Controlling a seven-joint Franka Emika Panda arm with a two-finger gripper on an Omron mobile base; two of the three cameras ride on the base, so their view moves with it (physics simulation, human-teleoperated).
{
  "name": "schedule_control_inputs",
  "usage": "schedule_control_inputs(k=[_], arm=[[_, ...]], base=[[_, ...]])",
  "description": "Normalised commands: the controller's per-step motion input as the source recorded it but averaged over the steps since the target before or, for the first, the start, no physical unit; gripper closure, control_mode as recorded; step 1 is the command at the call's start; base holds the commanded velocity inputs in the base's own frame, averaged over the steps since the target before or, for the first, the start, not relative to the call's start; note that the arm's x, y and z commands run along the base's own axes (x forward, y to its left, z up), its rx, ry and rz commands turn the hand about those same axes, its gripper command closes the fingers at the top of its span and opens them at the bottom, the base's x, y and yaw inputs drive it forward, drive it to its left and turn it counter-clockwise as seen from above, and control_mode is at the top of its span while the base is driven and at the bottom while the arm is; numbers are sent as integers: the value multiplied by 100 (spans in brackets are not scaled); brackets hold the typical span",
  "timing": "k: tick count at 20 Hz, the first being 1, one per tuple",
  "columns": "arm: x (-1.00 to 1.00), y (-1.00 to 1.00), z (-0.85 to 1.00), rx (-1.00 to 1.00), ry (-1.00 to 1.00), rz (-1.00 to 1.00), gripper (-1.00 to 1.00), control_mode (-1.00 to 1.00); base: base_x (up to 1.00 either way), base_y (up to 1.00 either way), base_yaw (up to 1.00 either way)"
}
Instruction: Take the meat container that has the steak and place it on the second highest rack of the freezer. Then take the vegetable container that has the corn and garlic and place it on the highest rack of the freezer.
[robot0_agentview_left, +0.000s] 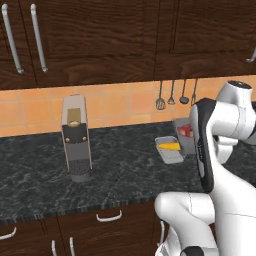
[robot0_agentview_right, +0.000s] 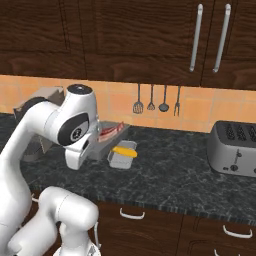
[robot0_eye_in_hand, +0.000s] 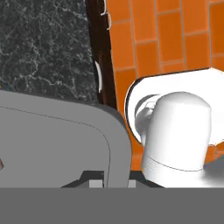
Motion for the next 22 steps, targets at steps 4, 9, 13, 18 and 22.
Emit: schedule_control_inputs(k=[4,9,13,18,22], arm=[[-35,51,29,-2,-1,2,100,-100],[-17,18,17,-1,0,11,100,-100],[-12,1,4,1,0,42,100,-100],[0,0,0,2,0,8,100,-100],[0,22,0,-4,-1,0,100,-100]], base=[[0,0,0],[0,0,0],[0,0,0],[0,0,0],[0,0,0]])
